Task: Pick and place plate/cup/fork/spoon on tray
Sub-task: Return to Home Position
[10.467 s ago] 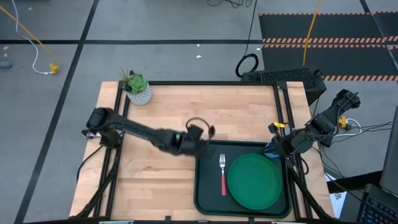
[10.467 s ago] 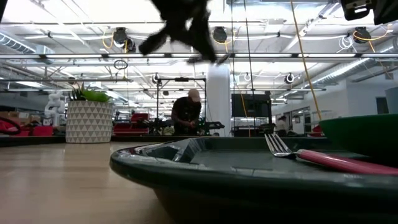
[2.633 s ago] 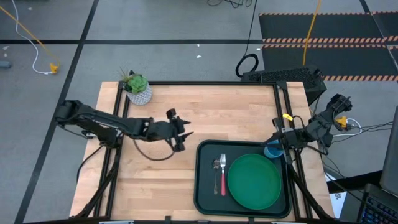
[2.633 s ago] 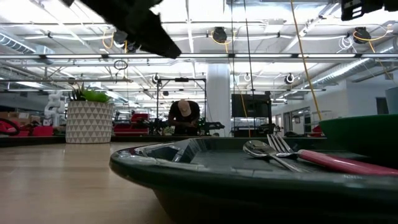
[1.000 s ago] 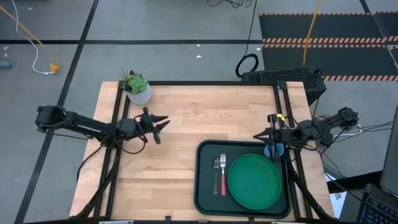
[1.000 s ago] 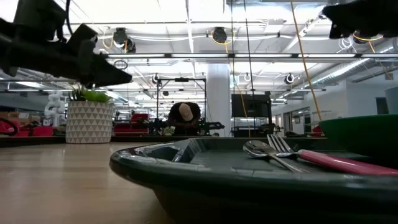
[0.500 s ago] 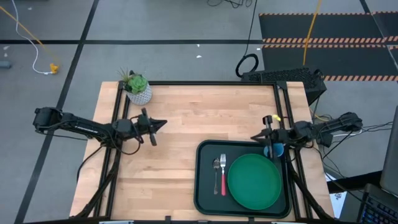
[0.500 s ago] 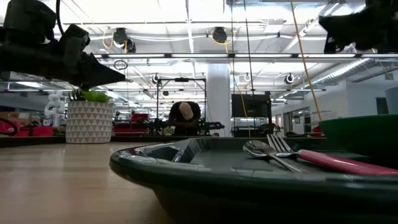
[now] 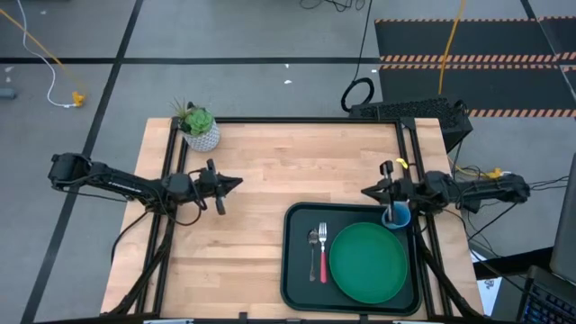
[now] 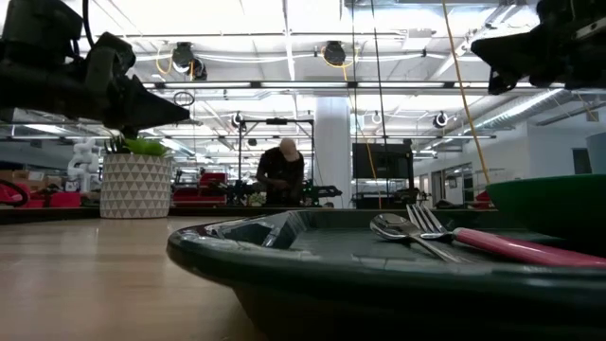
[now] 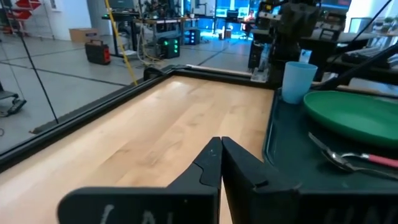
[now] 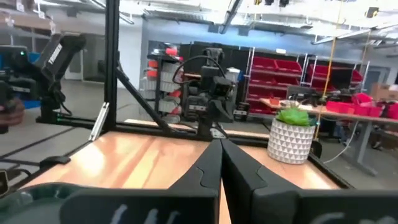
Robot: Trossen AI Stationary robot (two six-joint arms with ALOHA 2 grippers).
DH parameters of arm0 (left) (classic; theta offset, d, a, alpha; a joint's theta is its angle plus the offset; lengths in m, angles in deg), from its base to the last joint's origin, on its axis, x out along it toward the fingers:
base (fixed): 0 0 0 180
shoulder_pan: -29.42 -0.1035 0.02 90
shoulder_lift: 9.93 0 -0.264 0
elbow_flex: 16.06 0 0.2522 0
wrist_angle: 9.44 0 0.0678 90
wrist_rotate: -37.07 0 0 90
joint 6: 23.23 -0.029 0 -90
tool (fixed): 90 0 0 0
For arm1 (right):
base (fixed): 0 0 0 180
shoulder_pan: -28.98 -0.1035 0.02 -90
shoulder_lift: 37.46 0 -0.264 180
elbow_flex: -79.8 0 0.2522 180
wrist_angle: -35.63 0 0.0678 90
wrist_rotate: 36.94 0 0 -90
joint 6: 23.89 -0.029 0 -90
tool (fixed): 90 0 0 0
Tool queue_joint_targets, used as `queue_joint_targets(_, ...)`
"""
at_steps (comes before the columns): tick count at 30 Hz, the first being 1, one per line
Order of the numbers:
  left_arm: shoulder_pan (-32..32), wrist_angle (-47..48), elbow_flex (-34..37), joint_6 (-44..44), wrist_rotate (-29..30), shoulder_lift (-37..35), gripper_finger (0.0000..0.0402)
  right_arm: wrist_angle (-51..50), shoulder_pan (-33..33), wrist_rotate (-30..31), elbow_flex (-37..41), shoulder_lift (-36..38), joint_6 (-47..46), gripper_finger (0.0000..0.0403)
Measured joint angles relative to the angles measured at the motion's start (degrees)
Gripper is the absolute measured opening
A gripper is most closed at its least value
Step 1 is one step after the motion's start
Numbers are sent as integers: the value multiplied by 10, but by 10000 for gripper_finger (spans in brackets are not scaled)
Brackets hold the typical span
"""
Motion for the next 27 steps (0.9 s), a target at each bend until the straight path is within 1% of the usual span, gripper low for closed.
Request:
queue_joint_targets(3,4,-12,0,7,0,0,14,-7,29,-19,1,0,-9,0)
queue_joint_targets(9,11,-38,0,16,0,0,4,-29,66,-3,1,0,-24,0)
queue_joint_targets(14,14,-38,0,19,0,0,14,-54,67,-4,1,6,-26,0)
queue_joint_targets(18,14,-46,0,17,0,0,10,-71,67,-3,2,22,-28,0)
queue_joint_targets(22,14,-48,0,5,0,0,4,-94,67,-3,2,50,-28,0)
queue_joint_targets(27,14,-48,0,4,1,0,17,-121,67,-3,2,98,-30,0)
